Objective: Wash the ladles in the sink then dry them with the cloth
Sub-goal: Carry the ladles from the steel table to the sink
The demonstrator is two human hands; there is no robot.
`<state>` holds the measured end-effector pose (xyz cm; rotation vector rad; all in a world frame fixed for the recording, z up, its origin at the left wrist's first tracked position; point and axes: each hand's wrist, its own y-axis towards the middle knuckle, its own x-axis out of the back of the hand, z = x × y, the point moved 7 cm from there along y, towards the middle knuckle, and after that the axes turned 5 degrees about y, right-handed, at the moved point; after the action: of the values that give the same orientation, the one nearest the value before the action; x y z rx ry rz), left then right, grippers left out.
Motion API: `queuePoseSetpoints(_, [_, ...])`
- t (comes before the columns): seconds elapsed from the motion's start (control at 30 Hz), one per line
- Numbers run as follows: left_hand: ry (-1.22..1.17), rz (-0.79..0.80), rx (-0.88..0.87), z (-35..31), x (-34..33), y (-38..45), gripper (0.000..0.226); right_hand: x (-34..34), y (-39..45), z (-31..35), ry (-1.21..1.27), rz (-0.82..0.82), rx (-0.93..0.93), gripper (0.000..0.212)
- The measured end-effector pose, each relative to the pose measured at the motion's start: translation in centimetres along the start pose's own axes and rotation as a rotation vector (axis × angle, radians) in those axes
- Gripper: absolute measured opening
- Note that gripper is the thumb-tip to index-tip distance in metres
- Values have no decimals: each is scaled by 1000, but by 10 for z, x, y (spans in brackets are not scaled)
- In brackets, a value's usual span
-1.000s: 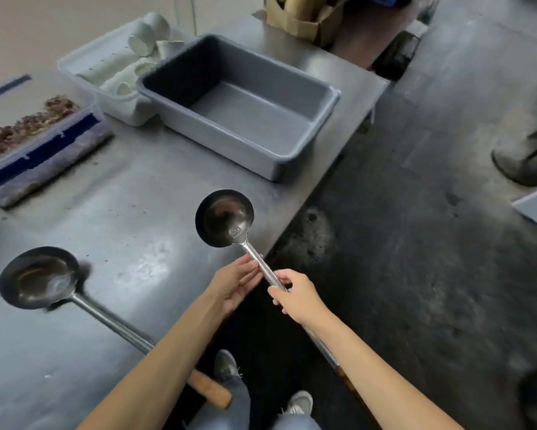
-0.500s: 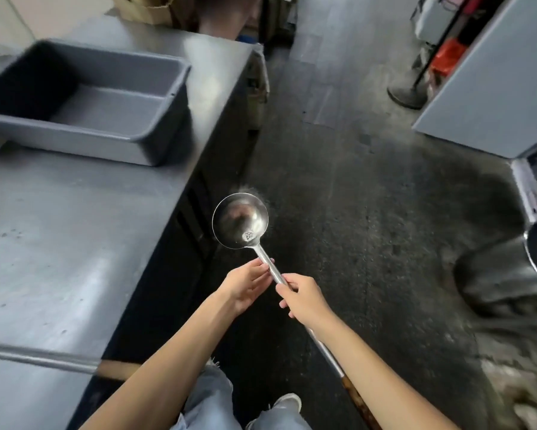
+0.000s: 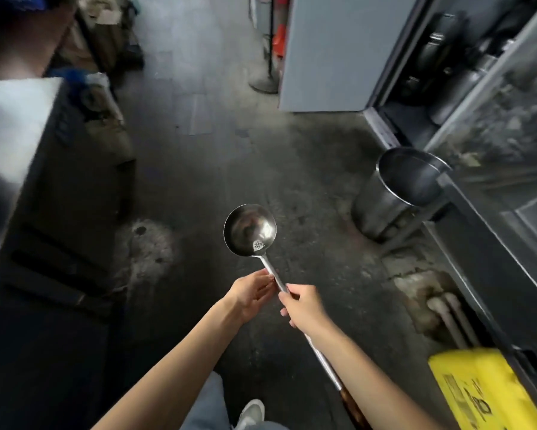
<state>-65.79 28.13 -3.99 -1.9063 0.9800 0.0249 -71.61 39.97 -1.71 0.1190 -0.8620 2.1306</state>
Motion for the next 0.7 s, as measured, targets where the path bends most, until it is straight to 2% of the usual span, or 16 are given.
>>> queuePoseSetpoints(0.07, [105, 49, 11, 4, -34, 16, 28, 33, 5, -12, 45, -59, -30, 20])
queuePoseSetpoints(0.27, [278, 150, 86, 13, -130, 64, 19, 118, 24, -40, 174, -208, -110, 21])
queuePoseSetpoints(0.43, [328, 203, 202, 18, -207, 112, 22, 186, 56, -49, 248, -274, -148, 17])
queuePoseSetpoints(0.7, [357, 299, 261, 0, -352, 177, 26, 317, 114, -46, 317, -402, -171, 16])
